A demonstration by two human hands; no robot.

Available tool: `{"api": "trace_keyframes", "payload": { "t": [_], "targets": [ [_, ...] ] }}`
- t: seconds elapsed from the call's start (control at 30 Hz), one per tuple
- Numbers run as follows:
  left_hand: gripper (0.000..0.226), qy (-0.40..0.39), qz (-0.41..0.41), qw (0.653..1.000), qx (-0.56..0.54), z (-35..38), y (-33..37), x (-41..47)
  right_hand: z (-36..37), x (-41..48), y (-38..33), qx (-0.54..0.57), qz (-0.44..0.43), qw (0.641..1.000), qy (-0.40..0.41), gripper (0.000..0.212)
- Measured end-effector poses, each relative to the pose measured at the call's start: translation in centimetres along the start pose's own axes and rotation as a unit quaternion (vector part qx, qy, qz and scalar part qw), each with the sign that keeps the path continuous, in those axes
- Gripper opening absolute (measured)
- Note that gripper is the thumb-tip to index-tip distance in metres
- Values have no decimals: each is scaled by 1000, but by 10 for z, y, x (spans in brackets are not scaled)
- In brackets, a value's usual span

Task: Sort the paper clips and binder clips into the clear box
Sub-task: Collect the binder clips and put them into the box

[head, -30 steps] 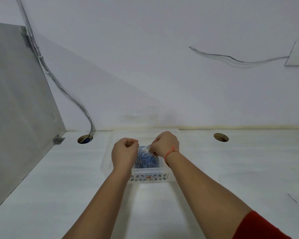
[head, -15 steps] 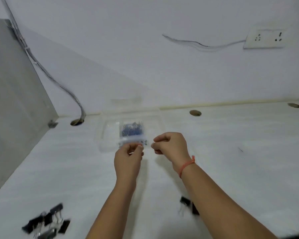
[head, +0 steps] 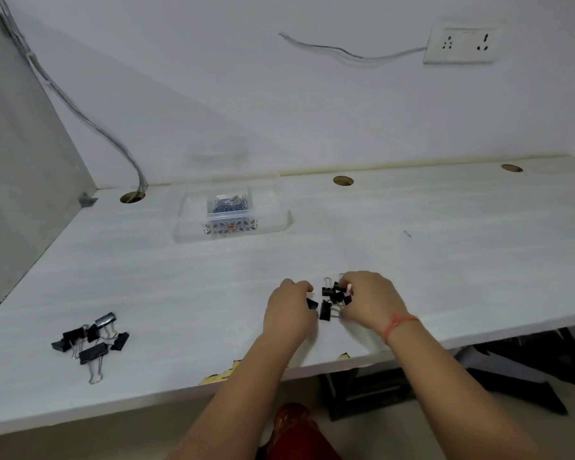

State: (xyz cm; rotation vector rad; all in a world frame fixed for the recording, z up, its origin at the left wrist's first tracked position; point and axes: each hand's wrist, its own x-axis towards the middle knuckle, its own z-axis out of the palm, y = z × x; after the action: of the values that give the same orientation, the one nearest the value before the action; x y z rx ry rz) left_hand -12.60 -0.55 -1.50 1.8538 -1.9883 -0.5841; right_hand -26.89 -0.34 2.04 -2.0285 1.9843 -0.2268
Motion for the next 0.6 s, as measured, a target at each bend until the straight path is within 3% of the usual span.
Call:
{"api": "trace_keyframes", "payload": {
  "t": [0.2,0.47,0.6],
  "targets": [
    [24,-11,3,997,83,1,1,14,29,3,0,32,-18,999,24,36],
    [10,21,-21,995,97,-2,-9,13,28,11,4,114,-10,993,41,21],
    [32,6,-30,997,77,-4,-10,15,29,15,4,203,18,977,63,18]
  ]
}}
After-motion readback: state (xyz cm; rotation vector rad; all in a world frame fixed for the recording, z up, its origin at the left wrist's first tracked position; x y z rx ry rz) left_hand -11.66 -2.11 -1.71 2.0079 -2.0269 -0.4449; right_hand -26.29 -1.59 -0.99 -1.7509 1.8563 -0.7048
